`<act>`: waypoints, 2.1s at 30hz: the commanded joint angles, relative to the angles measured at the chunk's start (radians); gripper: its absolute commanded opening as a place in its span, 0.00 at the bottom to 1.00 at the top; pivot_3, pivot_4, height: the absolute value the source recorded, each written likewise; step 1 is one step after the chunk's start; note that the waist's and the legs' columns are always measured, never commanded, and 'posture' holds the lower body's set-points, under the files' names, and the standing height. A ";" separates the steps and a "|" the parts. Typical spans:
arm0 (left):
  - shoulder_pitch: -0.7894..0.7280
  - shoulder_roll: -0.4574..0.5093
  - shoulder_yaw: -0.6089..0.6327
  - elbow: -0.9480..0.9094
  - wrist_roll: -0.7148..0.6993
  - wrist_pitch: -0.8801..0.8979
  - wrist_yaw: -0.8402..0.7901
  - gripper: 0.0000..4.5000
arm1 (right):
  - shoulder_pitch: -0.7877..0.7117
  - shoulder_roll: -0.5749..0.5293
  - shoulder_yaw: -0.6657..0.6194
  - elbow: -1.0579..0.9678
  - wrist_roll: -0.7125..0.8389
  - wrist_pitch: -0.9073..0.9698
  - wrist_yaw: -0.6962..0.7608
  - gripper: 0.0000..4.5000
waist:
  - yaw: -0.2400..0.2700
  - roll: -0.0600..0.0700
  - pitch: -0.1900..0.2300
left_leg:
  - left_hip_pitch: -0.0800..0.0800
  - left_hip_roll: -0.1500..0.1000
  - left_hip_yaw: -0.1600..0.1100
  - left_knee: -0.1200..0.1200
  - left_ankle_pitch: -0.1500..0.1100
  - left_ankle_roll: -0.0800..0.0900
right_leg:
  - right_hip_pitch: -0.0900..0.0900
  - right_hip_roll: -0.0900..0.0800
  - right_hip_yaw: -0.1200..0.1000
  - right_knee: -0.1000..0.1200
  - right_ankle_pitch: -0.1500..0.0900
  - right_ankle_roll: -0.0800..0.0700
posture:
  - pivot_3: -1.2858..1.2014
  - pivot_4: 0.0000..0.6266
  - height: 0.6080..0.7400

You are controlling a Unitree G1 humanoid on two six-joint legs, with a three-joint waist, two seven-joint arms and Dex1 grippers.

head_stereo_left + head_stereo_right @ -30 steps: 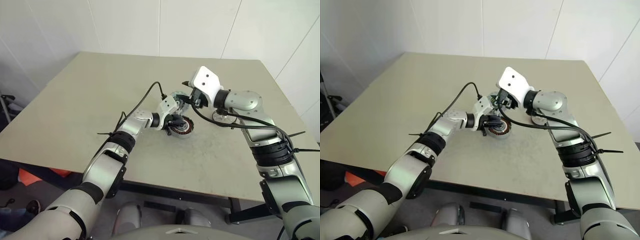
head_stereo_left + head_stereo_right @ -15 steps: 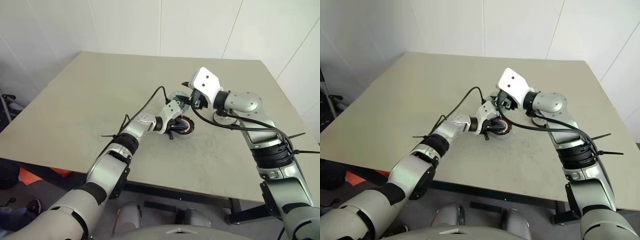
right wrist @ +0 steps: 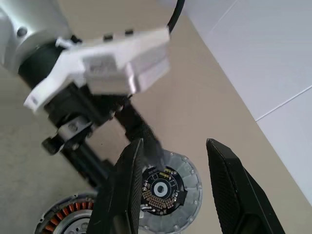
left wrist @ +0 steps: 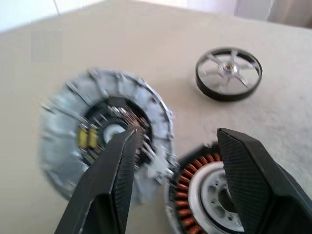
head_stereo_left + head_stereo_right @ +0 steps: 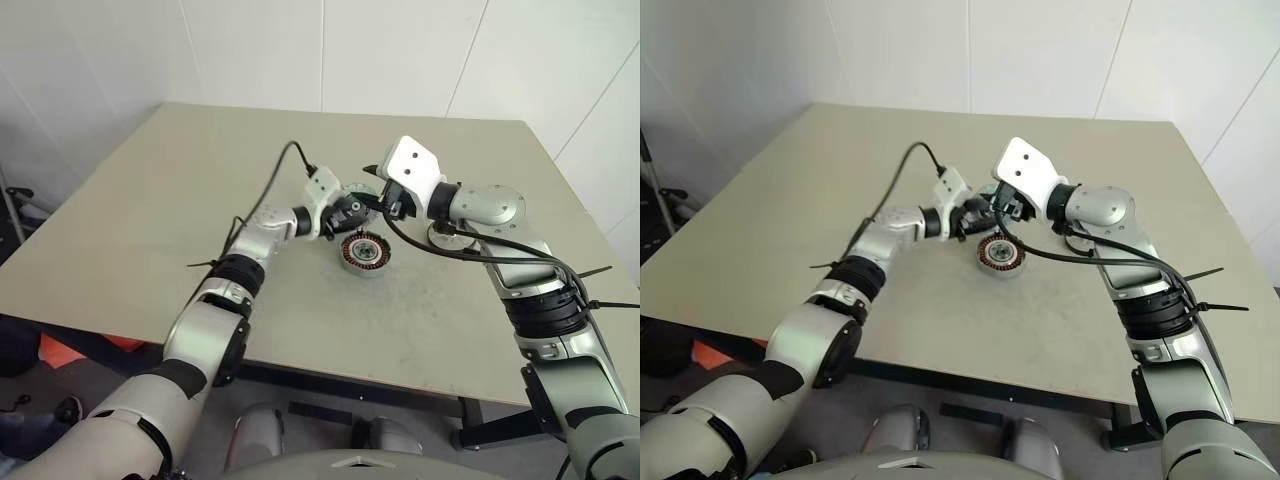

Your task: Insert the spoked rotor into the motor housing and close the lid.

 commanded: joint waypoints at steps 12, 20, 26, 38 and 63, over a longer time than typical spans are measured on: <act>0.377 0.293 0.267 -0.703 -0.255 0.413 0.126 0.63 | 0.135 -0.099 0.049 0.019 -0.072 -0.013 0.031 0.00 | -0.018 0.001 0.000 | 0.002 0.000 0.001 0.000 0.000 -0.003 | 0.001 0.000 0.000 0.000 -0.001 0.002 | 0.52 0.00 1.00; 0.479 0.276 0.269 -0.814 -0.299 0.460 0.208 0.63 | 0.106 -0.059 0.095 0.113 -0.114 -0.047 0.024 0.00 | -0.022 0.001 0.000 | 0.003 0.001 0.000 0.000 0.000 -0.003 | 0.002 0.001 0.000 0.000 -0.004 0.006 | 0.52 0.00 1.00; 0.480 0.273 0.256 -0.821 -0.307 0.458 0.236 0.63 | 0.091 -0.016 0.128 0.223 -0.150 -0.102 0.014 0.00 | -0.023 0.001 0.000 | 0.003 0.000 0.000 0.000 0.000 -0.003 | 0.002 0.001 0.000 0.000 -0.001 0.001 | 0.52 0.00 1.00; 0.484 0.298 0.266 -0.809 -0.311 0.443 0.252 0.63 | 0.082 0.021 0.140 0.269 -0.164 -0.127 0.024 0.00 | -0.027 0.000 0.000 | 0.003 0.001 0.000 0.000 0.000 -0.003 | 0.002 0.001 0.000 0.000 -0.001 0.002 | 0.52 0.00 1.00; 0.465 0.328 0.266 -0.761 -0.301 0.403 0.255 0.63 | 0.042 0.119 0.165 0.339 -0.209 -0.157 0.001 0.00 | -0.050 0.000 0.000 | 0.003 0.000 0.000 0.000 0.000 -0.003 | 0.003 0.001 0.000 0.000 0.000 0.000 | 0.52 0.00 1.00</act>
